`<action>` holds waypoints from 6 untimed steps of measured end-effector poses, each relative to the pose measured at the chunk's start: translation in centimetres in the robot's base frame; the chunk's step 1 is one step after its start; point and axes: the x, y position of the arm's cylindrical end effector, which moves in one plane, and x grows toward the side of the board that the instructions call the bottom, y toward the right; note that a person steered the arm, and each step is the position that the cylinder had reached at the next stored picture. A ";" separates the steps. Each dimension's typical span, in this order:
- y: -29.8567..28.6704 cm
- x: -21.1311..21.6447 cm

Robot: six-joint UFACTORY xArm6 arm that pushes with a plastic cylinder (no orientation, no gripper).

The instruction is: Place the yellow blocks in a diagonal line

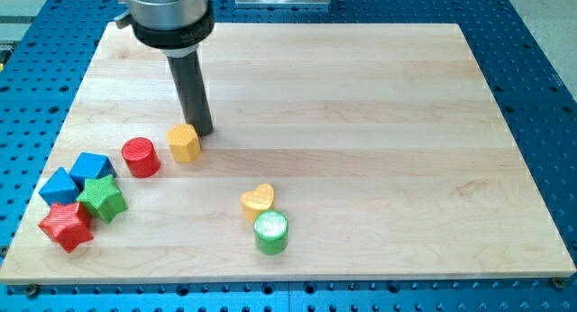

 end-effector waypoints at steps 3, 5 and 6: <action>3.3 19.5; 1.6 17.0; -0.1 17.0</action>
